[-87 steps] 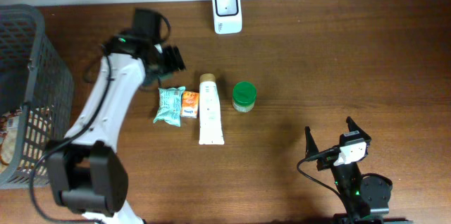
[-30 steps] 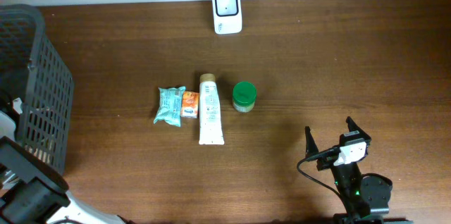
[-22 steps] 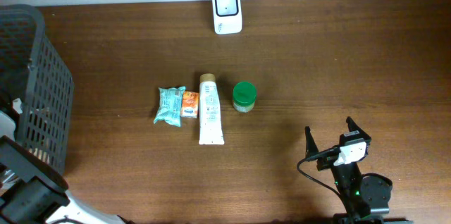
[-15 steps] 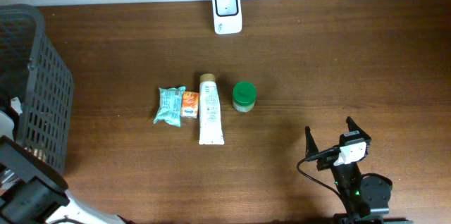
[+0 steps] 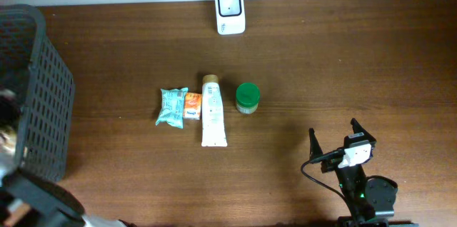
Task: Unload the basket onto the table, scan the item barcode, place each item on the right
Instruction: 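Grasp the clear bag of rice in the basket with the left gripper, then carry the rice bag toward the scanner and hold it near it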
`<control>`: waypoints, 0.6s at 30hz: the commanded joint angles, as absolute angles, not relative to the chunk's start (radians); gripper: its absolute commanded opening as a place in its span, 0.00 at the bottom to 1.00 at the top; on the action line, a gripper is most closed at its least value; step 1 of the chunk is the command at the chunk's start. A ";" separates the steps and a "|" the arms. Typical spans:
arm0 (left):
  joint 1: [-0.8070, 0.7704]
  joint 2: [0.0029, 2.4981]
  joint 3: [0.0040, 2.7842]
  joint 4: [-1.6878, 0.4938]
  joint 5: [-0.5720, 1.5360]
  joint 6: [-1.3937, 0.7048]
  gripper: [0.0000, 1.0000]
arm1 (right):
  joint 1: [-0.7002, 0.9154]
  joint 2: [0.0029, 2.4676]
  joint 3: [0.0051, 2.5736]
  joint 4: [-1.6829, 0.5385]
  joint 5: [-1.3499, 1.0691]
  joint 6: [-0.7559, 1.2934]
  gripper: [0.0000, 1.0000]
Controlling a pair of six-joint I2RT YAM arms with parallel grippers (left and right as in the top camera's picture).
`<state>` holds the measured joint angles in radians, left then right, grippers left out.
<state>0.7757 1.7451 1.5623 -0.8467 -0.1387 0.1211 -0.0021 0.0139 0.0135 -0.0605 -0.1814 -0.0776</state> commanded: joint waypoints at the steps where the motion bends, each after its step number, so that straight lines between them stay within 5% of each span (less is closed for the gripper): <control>1: 0.777 1.581 1.633 -0.790 -0.177 0.090 0.00 | 0.000 0.006 0.006 -0.064 -0.179 -0.071 0.98; 9: 0.640 1.347 1.641 -0.591 -0.176 0.040 0.00 | 0.000 0.006 0.006 -0.064 -0.179 -0.071 0.98; 18: 0.063 1.254 1.641 -0.631 -0.136 -0.062 0.00 | 0.000 0.006 0.006 -0.064 -0.179 -0.071 0.98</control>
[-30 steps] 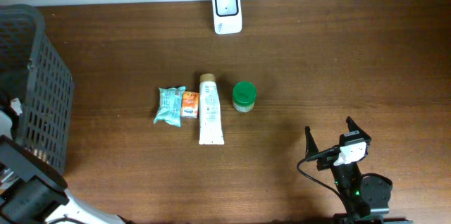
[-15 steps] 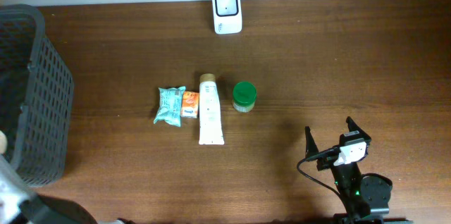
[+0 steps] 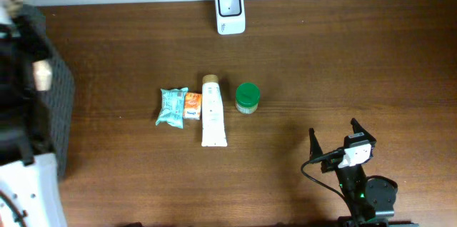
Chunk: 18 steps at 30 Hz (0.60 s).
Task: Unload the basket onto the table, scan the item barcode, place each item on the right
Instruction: 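Carry the rice bag toward the scanner and hold it near it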
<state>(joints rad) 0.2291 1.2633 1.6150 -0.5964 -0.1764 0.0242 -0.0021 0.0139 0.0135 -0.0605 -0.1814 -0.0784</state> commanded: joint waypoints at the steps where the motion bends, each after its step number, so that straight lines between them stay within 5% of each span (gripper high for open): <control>1: 0.013 1.261 1.641 -0.651 -0.112 -0.089 0.00 | 0.000 0.006 0.006 -0.064 -0.179 -0.071 0.98; 8: -0.366 1.457 1.637 -0.712 -0.071 -0.449 0.00 | 0.000 0.006 0.006 -0.064 -0.179 -0.071 0.98; 18: -0.638 1.781 1.637 -0.595 -0.071 -0.845 0.00 | 0.000 0.006 0.006 -0.064 -0.179 -0.071 0.98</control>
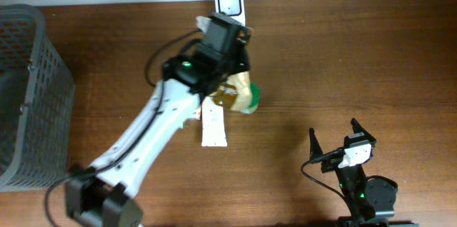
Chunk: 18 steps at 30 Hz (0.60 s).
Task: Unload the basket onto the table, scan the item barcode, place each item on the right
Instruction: 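Carry the rice bag toward the scanner and hold it near it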
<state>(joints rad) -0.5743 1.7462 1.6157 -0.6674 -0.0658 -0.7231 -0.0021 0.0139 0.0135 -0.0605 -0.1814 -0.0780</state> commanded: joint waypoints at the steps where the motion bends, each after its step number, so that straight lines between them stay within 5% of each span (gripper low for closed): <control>1: -0.657 1.791 1.637 -0.567 -0.071 -0.849 0.00 | 0.000 0.006 0.006 -0.064 -0.179 -0.071 0.98; 18: -0.788 1.940 1.637 -0.507 -0.047 -1.174 0.00 | 0.000 0.006 0.006 -0.064 -0.179 -0.071 0.98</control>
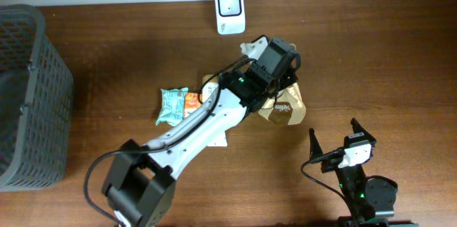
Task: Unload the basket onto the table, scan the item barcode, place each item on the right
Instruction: 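Carry the rice bag toward the scanner and hold it near it, then lower the rice bag onto the table right of the jar and release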
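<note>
The white barcode scanner [230, 11] stands at the table's far edge. My left arm reaches from the front left across the middle of the table. Its gripper [280, 83] is right of and nearer than the scanner, shut on a tan pouch [288, 106] that hangs beneath it. The fingers themselves are hidden under the wrist. My right gripper [333, 135] rests open near the front right, with nothing in it.
A teal packet [171, 106] and a small orange packet [191, 103] lie left of centre. A white tube [208, 81] beside them is mostly covered by the left arm. A dark mesh basket [32, 91] stands at the left edge.
My left gripper and the tan pouch moved from just below the scanner to the right and nearer the front. The green-lidded jar is now hidden under them. The right arm has not moved.
My left arm was first low at the basket, barely in view. Then it was raised over the basket with something tan in it. Then it held the pouch just in front of the scanner, and now holds it further right.
</note>
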`<control>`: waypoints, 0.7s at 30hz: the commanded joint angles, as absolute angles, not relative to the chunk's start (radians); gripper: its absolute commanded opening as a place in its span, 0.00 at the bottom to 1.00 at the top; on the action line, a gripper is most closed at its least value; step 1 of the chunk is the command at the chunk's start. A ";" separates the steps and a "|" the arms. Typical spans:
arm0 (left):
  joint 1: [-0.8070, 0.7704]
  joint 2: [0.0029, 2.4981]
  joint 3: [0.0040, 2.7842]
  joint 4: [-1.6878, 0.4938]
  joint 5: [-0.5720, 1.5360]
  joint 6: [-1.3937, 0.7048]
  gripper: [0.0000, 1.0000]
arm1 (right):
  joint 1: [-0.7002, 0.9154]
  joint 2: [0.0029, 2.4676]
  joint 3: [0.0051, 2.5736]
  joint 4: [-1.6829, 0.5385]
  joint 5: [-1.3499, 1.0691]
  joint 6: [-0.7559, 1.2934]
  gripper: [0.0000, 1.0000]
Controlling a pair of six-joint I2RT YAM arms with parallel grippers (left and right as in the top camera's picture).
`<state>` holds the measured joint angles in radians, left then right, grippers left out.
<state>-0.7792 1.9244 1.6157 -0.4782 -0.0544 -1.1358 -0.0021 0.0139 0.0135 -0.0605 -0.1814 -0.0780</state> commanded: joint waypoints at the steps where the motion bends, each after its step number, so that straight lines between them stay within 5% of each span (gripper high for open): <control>1: -0.788 1.951 1.637 -0.527 -0.049 -1.173 0.00 | 0.000 0.006 0.006 -0.064 -0.179 -0.071 0.98; 21: -0.789 1.982 1.637 -0.734 -0.184 -1.094 0.00 | 0.000 0.006 0.006 -0.064 -0.179 -0.071 0.98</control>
<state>-0.7864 1.9869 1.6157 -0.7345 -0.1394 -1.1221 -0.0021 0.0139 0.0135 -0.0605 -0.1814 -0.0780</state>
